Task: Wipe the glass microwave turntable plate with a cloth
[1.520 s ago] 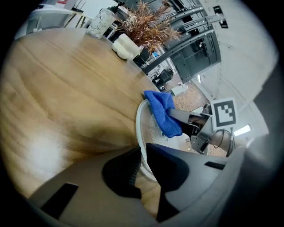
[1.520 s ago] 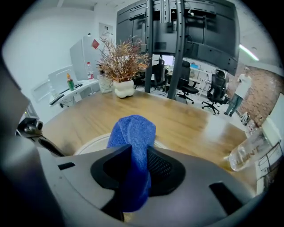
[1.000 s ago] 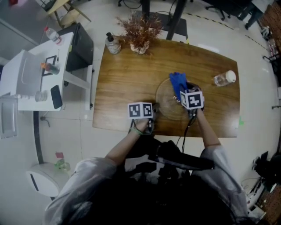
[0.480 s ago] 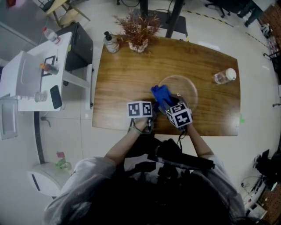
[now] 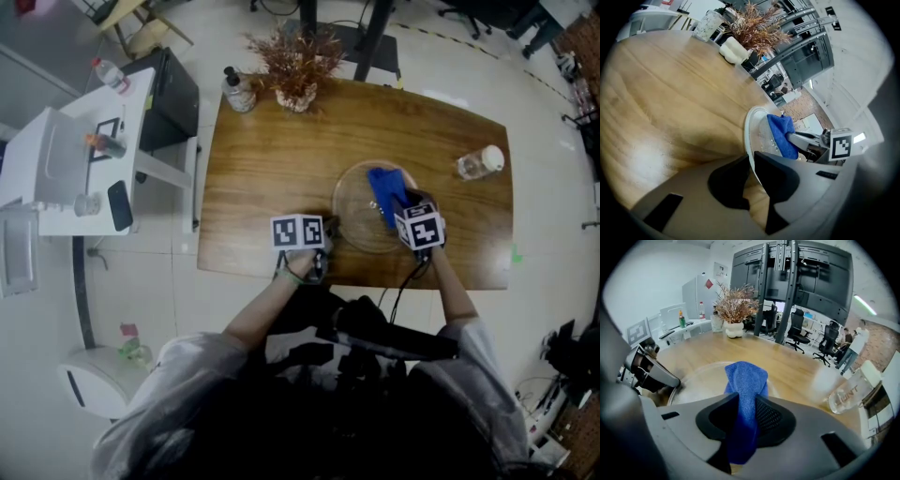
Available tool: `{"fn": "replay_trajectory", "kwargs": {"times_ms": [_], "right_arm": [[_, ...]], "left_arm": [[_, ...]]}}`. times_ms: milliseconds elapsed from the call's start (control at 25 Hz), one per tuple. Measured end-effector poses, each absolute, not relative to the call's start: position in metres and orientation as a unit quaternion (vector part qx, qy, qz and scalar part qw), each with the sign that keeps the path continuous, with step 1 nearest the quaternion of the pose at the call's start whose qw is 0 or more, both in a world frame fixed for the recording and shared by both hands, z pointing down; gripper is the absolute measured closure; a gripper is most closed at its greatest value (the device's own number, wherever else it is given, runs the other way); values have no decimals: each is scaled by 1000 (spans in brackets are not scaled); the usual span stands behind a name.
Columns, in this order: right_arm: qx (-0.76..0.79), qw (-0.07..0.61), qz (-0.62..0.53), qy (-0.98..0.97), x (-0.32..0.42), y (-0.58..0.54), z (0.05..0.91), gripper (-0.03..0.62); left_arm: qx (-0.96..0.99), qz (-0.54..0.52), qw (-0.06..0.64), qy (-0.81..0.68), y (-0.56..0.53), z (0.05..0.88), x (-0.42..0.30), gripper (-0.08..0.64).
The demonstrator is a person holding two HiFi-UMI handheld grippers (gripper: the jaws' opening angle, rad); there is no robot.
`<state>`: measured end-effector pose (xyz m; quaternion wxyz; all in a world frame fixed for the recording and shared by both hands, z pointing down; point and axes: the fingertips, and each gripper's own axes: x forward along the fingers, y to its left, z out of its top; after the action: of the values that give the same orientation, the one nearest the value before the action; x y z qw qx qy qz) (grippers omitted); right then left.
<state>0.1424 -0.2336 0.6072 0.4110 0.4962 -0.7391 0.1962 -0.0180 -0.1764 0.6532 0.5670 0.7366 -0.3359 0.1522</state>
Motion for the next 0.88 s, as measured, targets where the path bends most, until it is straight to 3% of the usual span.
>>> {"fn": "replay_trajectory", "kwargs": {"times_ms": [200,360,880], "right_arm": [[532,415,224,-703,189,-244,613,472],[542,406,236,-697,181,-241,610,474],[426,323,276,-798,23,-139,591,474]], "left_arm": [[737,150,566,-338,-177,653,-18,520],[737,152,564,-341,-177,653,-19,520],[732,161,561,-350,-177,655,-20,520]]}}
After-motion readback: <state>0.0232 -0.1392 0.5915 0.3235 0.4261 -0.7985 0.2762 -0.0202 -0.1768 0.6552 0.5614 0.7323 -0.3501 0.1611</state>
